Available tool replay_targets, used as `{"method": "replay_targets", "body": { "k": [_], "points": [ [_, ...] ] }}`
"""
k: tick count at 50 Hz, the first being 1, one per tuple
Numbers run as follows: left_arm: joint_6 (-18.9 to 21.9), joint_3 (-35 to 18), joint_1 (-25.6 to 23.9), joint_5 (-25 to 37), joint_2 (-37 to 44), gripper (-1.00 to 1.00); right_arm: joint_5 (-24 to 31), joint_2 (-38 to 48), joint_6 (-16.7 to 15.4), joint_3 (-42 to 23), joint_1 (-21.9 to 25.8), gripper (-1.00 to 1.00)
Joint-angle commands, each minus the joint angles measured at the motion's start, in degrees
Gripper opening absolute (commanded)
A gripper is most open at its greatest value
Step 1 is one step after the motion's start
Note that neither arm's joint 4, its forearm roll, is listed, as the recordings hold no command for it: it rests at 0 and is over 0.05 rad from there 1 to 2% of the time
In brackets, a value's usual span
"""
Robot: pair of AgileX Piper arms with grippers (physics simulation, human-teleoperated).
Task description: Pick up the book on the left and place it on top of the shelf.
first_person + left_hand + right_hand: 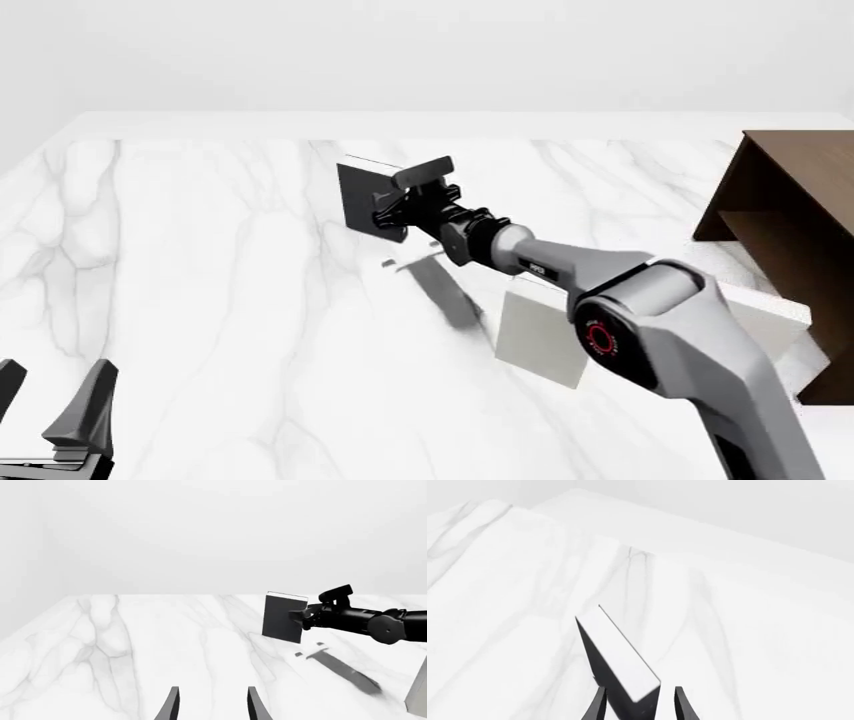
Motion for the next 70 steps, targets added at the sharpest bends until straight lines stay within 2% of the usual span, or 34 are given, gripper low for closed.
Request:
{"method": "replay_targets", "body": {
  "k": [1,10,11,32,47,59,70],
  "points": [
    [0.0,0.0,0.0,0.0,0.0,1.00,1.2,1.5,0.0,-2.6,0.0,1.00],
    [0.0,0.0,0.0,0.0,0.0,1.00,0.9,1.6,-0.1,-2.6,0.1,1.00],
    [0.0,0.0,0.0,0.0,0.0,1.00,0.8,1.5,-0.1,-2.4,0.1,-1.00],
    [0.0,0.0,0.0,0.0,0.0,1.00,-2.2,-3.5,-0.3,3.4,0.5,-1.00],
    [0.0,0.0,0.0,0.0,0.0,1.00,-5.2,-18.1,-1.9,15.4,0.8,-1.00],
    [0.0,0.0,0.0,0.0,0.0,1.00,-5.2,-28.5,-3.8,23.6,1.5,-1.00],
    [0.0,0.0,0.0,0.0,0.0,1.00,-3.5,-34.4,-5.5,27.5,1.2,-1.00]
  ]
}}
